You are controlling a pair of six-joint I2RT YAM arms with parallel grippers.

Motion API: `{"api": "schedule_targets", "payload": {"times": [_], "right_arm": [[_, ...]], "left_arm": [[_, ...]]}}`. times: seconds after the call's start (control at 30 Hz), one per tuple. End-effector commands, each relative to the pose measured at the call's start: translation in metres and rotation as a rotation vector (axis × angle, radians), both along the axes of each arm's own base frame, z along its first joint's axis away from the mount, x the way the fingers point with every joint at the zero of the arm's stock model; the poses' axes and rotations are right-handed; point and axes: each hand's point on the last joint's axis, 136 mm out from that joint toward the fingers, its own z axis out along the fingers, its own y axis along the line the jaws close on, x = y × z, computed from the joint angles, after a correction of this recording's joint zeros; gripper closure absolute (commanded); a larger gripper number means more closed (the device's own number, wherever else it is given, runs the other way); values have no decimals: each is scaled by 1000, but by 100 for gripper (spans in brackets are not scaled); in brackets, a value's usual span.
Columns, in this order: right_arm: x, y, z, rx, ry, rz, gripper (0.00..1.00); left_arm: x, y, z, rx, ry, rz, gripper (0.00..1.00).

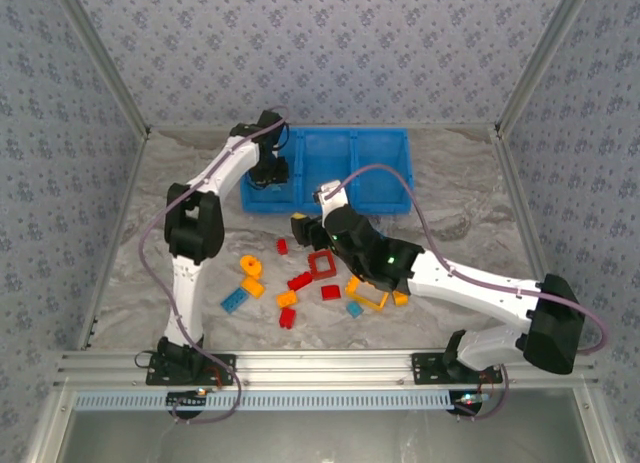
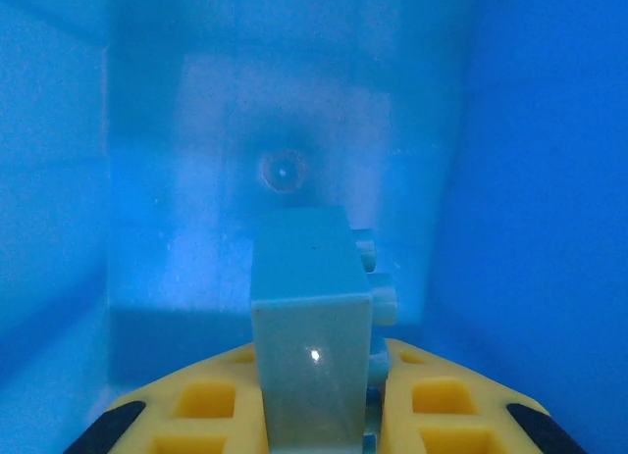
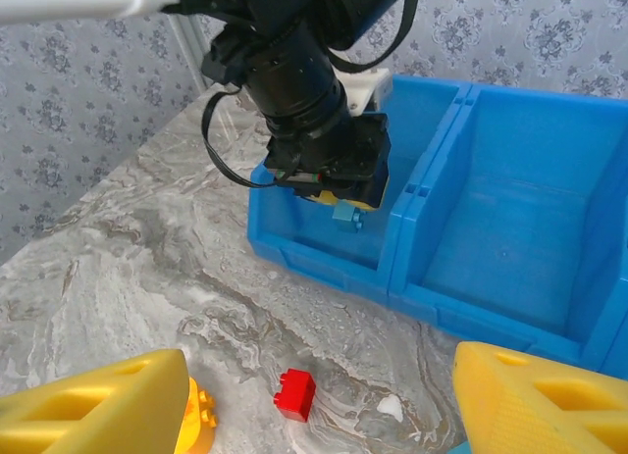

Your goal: Sort the legos into containers by color

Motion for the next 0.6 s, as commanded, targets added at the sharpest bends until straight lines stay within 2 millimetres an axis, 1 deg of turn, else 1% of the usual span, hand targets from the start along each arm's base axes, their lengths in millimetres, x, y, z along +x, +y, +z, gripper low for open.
{"api": "schedule_targets", "payload": {"times": [0.0, 0.1, 0.13, 0.2, 0.3, 0.33, 0.43, 0.5, 0.57], "right_arm": [[6, 3, 16, 52, -8, -23, 26], [4, -1, 8, 40, 18, -35, 26], [4, -4, 5, 34, 28, -45, 26], [3, -12, -2, 18, 50, -66, 25], [1, -30, -15, -23, 93, -102, 25], [-1, -37, -20, -44, 106, -112, 25], [-9, -62, -32, -125, 148, -139, 26], [-16, -81, -41, -197, 188, -150, 28], [-25, -99, -52, -274, 240, -136, 30]], "left_arm": [[8, -2, -5, -16, 16, -56, 82], [10, -2, -17, -8, 41, -52, 80], [10, -2, -18, -9, 47, -50, 76], [8, -2, -20, -12, 54, -44, 62], [6, -1, -12, -16, 48, -33, 52], [5, 0, -6, -21, 38, -30, 50], [3, 0, 17, -37, 2, -21, 49], [0, 0, 40, -55, -37, -10, 48], [-7, 0, 68, -68, -88, 4, 48]]}}
